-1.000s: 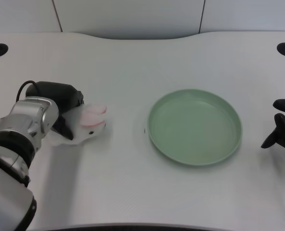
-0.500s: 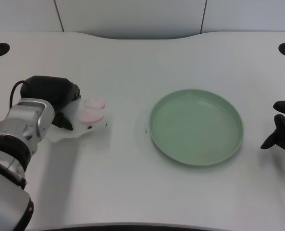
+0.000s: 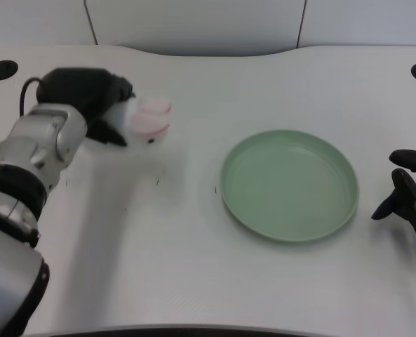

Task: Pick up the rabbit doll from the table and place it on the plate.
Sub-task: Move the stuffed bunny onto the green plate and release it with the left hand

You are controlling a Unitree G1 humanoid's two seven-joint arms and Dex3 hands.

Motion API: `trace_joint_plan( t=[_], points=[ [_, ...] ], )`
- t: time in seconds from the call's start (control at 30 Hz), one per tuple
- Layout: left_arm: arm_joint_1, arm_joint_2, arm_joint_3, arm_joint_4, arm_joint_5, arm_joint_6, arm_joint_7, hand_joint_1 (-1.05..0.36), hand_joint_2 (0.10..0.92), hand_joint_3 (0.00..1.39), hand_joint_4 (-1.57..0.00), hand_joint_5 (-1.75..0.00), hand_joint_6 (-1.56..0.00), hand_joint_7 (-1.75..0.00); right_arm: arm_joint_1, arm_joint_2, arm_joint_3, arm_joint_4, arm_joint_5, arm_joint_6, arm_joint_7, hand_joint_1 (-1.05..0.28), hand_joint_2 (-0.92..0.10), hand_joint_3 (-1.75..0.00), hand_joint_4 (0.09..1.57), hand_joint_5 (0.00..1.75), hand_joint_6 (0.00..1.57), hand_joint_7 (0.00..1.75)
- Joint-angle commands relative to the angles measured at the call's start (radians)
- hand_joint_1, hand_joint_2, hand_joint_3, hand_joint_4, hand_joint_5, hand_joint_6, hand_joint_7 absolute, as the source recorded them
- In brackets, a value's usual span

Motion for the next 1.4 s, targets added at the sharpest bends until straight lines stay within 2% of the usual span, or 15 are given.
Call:
trace_joint_plan(
  t=[0.03, 0.17, 0.2, 0.23, 0.3, 0.37, 0.47, 0.57, 0.67, 1.03, 1.07, 1.1, 1.13, 1.23, 1.4],
  points=[
    [-0.022, 0.010, 0.002, -0.006, -0.001, -0.009, -0.008, -0.25, 0.882, 0.00, -0.69, -1.13, -0.86, -0.69, -0.009, -0.009, -0.008, 0.012, 0.009, -0.018, 0.006, -0.49, -0.92, -0.26, 0.87, 1.46, 0.73, 1.21],
    [-0.089, -0.099, -0.032, -0.018, 0.014, -0.038, -0.028, -0.20, 0.910, 0.02, -0.72, -1.15, -0.77, -1.01, -0.013, -0.006, 0.003, 0.013, -0.007, -0.014, -0.012, -0.48, -0.92, -0.27, 0.86, 1.45, 0.73, 1.20],
    [-0.099, -0.120, -0.038, -0.019, 0.017, -0.040, -0.025, -0.21, 0.913, 0.06, -0.70, -1.33, -0.68, -1.36, -0.013, -0.006, 0.006, 0.013, -0.012, -0.013, -0.019, -0.49, -0.92, -0.27, 0.86, 1.44, 0.74, 1.19],
    [-0.105, -0.136, -0.041, -0.019, 0.017, -0.042, -0.021, -0.21, 0.914, 0.07, -0.69, -1.41, -0.63, -1.50, -0.013, -0.005, 0.007, 0.012, -0.011, -0.008, -0.021, -0.49, -0.92, -0.28, 0.86, 1.44, 0.74, 1.19],
    [-0.118, -0.164, -0.047, -0.016, 0.020, -0.042, -0.020, -0.24, 0.911, 0.07, -0.66, -1.40, -0.60, -1.43, -0.013, -0.003, 0.007, 0.011, -0.010, -0.005, -0.023, -0.48, -0.92, -0.27, 0.87, 1.44, 0.75, 1.17],
    [-0.131, -0.198, -0.055, -0.013, 0.022, -0.028, -0.025, -0.24, 0.901, 0.07, -0.65, -1.62, -0.53, -1.60, -0.012, 0.000, 0.009, 0.011, -0.013, -0.013, -0.025, -0.48, -0.92, -0.27, 0.88, 1.43, 0.76, 1.16],
    [-0.138, -0.217, -0.060, -0.010, 0.024, -0.017, -0.027, -0.24, 0.866, 0.05, -0.65, -1.66, -0.56, -1.60, -0.011, 0.003, 0.011, 0.010, -0.017, -0.016, -0.028, -0.48, -0.92, -0.27, 0.89, 1.43, 0.77, 1.15],
    [-0.127, -0.270, -0.068, -0.007, 0.023, -0.052, -0.027, -0.24, 0.878, 0.07, -0.85, -1.73, -0.72, -1.71, -0.006, 0.012, 0.001, 0.004, -0.002, -0.023, 0.000, -0.48, -0.92, -0.28, 0.87, 1.43, 0.74, 1.18],
    [-0.121, -0.297, -0.071, -0.003, 0.023, -0.065, -0.016, -0.30, 0.880, 0.09, -0.91, -1.74, -0.76, -1.74, -0.006, 0.015, -0.004, 0.004, 0.005, -0.021, 0.013, -0.48, -0.92, -0.28, 0.86, 1.43, 0.72, 1.19],
    [-0.071, -0.372, -0.072, 0.021, 0.010, -0.091, -0.051, -0.35, 0.857, 0.14, -0.96, -1.75, -0.82, -1.75, 0.004, 0.025, -0.005, -0.006, 0.004, -0.030, 0.010, -0.47, -0.92, -0.28, 0.85, 1.43, 0.70, 1.19],
    [-0.065, -0.372, -0.075, 0.023, 0.011, -0.095, -0.050, -0.35, 0.751, 0.37, -0.91, -1.75, -0.79, -1.75, 0.004, 0.026, -0.007, -0.006, 0.006, -0.027, 0.010, -0.47, -0.92, -0.28, 0.85, 1.43, 0.70, 1.19],
    [-0.061, -0.372, -0.077, 0.024, 0.013, -0.099, -0.049, -0.35, 0.550, 0.76, -0.88, -1.75, -0.79, -1.75, 0.004, 0.026, -0.007, -0.006, 0.007, -0.026, 0.011, -0.47, -0.92, -0.28, 0.85, 1.43, 0.70, 1.19],
    [-0.059, -0.371, -0.078, 0.024, 0.013, -0.101, -0.049, -0.35, 0.474, 0.91, -0.88, -1.75, -0.78, -1.75, 0.004, 0.027, -0.007, -0.006, 0.008, -0.024, 0.011, -0.47, -0.92, -0.28, 0.85, 1.43, 0.70, 1.19],
    [-0.051, -0.371, -0.080, 0.029, 0.012, -0.094, -0.061, -0.36, 0.417, 1.06, -0.80, -1.73, -0.72, -1.75, 0.005, 0.026, -0.005, -0.012, 0.008, -0.018, 0.006, -0.47, -0.92, -0.27, 0.85, 1.44, 0.70, 1.19],
    [-0.037, -0.365, -0.063, 0.033, -0.019, -0.110, -0.110, -0.39, 0.424, 1.10, -0.81, -1.74, -0.70, -1.75, 0.006, 0.026, -0.006, -0.013, 0.011, -0.022, 0.015, -0.45, -0.92, -0.28, 0.85, 1.43, 0.71, 1.19]
  ],
)
